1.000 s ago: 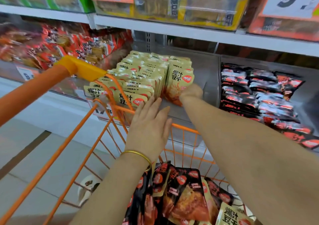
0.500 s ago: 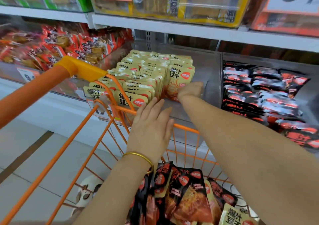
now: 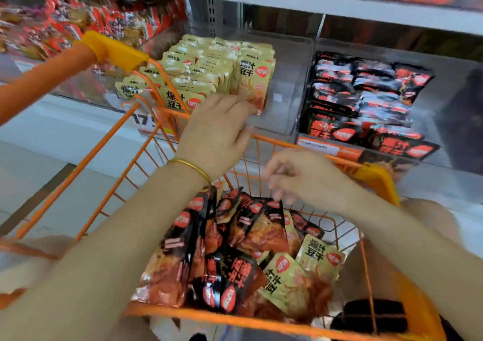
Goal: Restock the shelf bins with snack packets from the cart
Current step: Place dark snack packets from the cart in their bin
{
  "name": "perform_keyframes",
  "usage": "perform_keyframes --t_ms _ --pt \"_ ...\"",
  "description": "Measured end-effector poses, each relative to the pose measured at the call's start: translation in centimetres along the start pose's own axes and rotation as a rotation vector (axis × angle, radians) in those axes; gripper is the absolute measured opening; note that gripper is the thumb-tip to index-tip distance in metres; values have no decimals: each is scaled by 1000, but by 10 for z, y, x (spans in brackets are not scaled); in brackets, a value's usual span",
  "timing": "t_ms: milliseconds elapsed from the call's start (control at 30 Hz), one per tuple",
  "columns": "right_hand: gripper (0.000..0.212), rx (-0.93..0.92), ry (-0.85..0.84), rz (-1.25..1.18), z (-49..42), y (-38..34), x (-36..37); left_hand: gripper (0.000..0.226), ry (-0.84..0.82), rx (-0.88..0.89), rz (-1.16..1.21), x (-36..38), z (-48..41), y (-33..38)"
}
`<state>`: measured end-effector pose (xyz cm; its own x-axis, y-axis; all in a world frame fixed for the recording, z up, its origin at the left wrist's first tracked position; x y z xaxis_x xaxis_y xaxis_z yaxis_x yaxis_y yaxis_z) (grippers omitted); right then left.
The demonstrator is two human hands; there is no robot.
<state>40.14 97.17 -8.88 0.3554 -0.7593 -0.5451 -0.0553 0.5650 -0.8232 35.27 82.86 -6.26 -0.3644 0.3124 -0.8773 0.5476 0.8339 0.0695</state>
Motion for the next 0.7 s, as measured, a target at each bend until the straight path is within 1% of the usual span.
perform_keyframes --t_ms 67,100,133,167,200,267,300,367,400,433,467,533,600,633,667,700 --pt "9 138 -137 240 2 31 7 32 0 104 -17 -2 8 13" --pt "13 183 -186 361 0 44 10 29 -10 148 -26 3 15 19" --pt "23 217 -224 468 -3 56 15 27 -32 179 -28 9 22 23" --pt "31 254 -249 540 -6 66 20 26 -67 193 -18 17 28 26" --pt "35 279 -249 553 -9 76 27 25 -107 196 2 24 33 26" --pt "35 332 -235 473 -12 92 44 27 -161 185 36 34 36 23" --pt "41 384 -224 406 -12 99 54 28 -174 174 47 37 36 21" --pt "65 479 -185 302 -10 114 68 30 -181 138 76 40 36 16" --pt "70 494 -165 289 -10 120 73 30 -172 127 88 41 36 15" --pt "68 511 -146 273 -11 124 76 31 -162 122 99 42 37 14" --pt "61 520 -127 255 -12 126 76 31 -158 120 108 42 38 14" --pt "37 546 -117 158 -14 121 70 31 -160 119 118 43 38 14" --pt "30 592 -113 -14 -9 107 60 31 -167 111 133 43 37 16" --pt "27 604 -138 -87 -5 97 54 32 -175 102 143 44 38 17" --pt "29 603 -173 -101 2 83 46 33 -188 94 153 44 38 18" --pt "33 577 -199 -54 6 77 37 35 -201 90 162 44 39 20"
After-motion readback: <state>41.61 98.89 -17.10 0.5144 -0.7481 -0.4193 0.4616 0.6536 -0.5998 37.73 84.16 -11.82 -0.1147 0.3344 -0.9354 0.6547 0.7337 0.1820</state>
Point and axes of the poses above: each hand's wrist, its own z-axis away from the middle knuckle, its own x-axis out of the palm, y = z × x, the point moved 4 cm from there along -z, towards the middle knuckle, and after that the axes turned 4 degrees about -z, right-handed, at the moved point
